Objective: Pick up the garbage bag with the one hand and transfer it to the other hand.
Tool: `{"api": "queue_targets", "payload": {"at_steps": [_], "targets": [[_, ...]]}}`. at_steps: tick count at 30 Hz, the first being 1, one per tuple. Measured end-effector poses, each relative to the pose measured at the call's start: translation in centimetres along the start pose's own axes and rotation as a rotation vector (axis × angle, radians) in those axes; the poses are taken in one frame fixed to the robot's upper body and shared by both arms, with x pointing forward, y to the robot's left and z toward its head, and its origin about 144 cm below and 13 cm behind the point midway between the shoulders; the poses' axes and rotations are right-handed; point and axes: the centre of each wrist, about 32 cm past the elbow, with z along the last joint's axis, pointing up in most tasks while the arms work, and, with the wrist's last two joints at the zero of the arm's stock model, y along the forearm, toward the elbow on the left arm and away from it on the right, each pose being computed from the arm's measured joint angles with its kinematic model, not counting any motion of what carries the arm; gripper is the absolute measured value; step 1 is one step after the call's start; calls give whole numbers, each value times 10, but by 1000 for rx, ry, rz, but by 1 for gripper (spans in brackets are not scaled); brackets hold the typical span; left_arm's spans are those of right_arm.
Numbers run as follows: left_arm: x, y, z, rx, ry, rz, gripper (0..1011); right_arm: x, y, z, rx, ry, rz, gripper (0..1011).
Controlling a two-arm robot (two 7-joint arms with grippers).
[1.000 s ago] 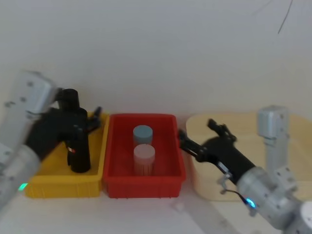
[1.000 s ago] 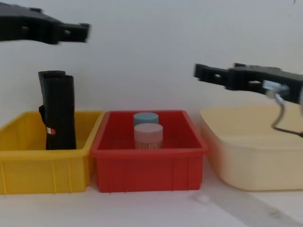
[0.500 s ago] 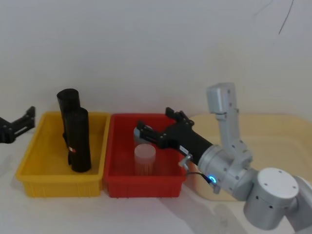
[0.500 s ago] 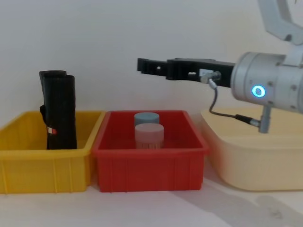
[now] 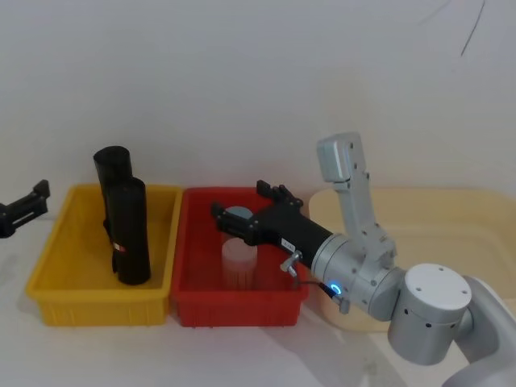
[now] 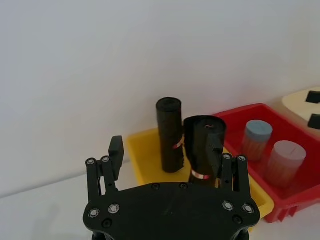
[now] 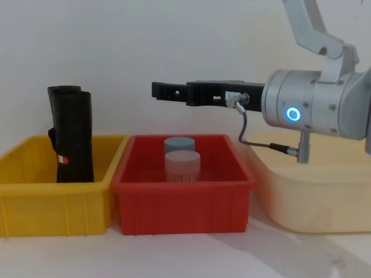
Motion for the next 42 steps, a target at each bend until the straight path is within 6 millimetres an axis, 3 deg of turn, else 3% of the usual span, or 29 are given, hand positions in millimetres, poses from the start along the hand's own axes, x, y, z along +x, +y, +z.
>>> {"api": "queue_targets", "payload": {"at_steps": [24,42], "targets": [[-3,-75,-49,4,96,-182,1002,16,-13,-14,-65,35,-20,1004],[-17,-109,-67,38,111,-229,1002,33,-30,-21,-85,63,-83,1004]]}}
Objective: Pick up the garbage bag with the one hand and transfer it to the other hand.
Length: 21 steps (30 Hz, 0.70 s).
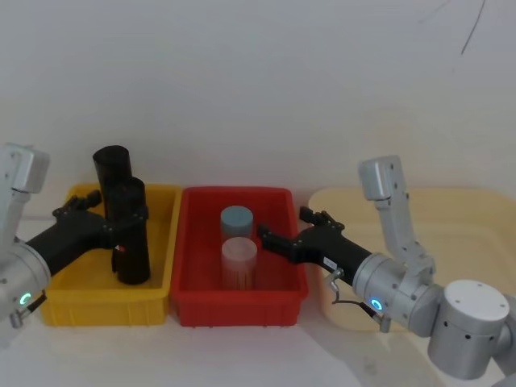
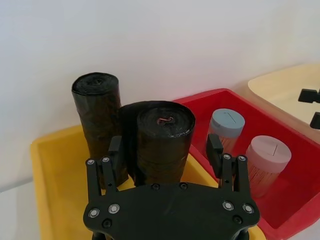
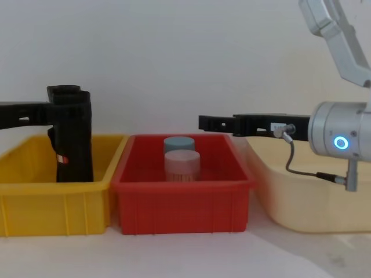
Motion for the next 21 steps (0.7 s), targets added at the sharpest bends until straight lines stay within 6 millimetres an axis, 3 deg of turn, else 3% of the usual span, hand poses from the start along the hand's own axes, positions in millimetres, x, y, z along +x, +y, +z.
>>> {"api": "queue_targets", "payload": {"at_steps": [21], "targets": [[-6,-8,-5,29,-23,19,1002,14,-8,-3,-19,10,-3,1004]]}}
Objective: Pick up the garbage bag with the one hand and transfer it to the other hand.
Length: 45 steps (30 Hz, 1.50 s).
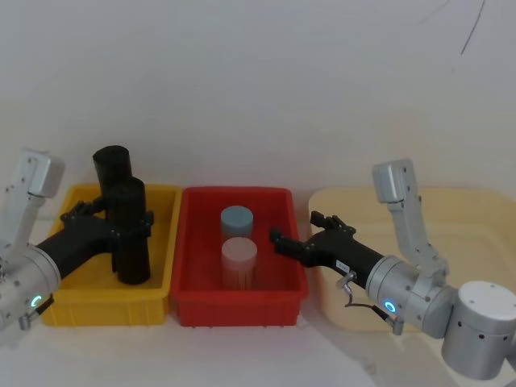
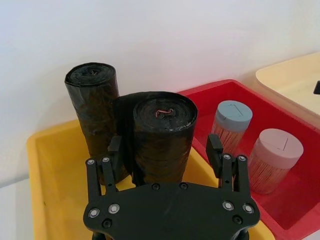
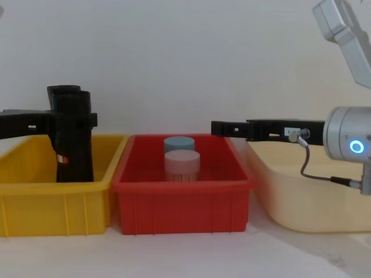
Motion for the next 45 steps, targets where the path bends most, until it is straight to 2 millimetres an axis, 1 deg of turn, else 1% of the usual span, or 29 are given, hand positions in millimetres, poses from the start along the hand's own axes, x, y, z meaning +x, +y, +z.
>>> {"api": "queue_targets", "payload": {"at_steps": [12,26,36,45], "targets": [[-2,-6,0,2,-15,-6,1001,0,4,1,-19,-13,45,1004],[-3,-8,0,2,-22,-9,1002,-7,21,7,-49,-57,135,1004],[-3,-9,0,1,-24,-10,1002,-11,32,8,-70,-74,168,1004],[-3,-9,0,2,-24,-10,1002,-10,42,9,-87,-90,176,1004]]}}
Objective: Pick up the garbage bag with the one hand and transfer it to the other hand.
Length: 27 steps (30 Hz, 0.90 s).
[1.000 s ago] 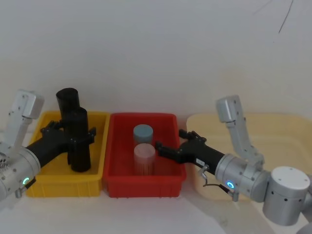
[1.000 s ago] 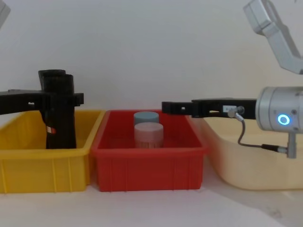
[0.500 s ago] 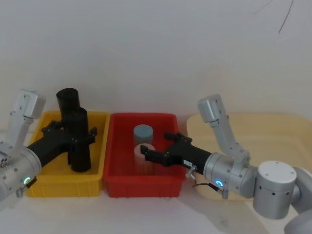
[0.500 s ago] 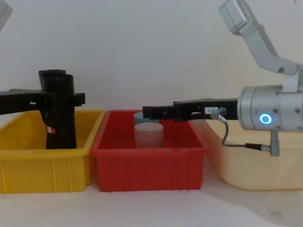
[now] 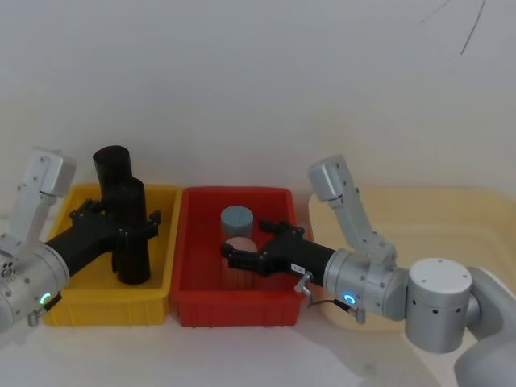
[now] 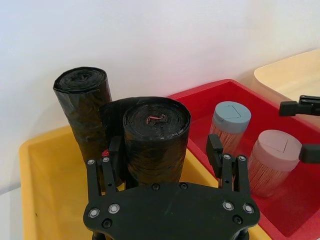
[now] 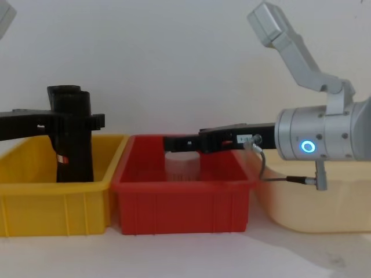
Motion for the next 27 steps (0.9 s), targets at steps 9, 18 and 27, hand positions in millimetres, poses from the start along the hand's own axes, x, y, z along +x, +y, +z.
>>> {"api": "queue_targets", "payload": {"at_steps": [9,18,27], "targets": [[0,0,0,0,-1,0,1002,4,8,-1,-30,-19,5,1004],[0,0,0,0,-1,0,1002,5,10,-2,-59,-30,22,1004],[0,0,0,0,-1,0,988,5,12,-4,-76,-36,28,996]]}}
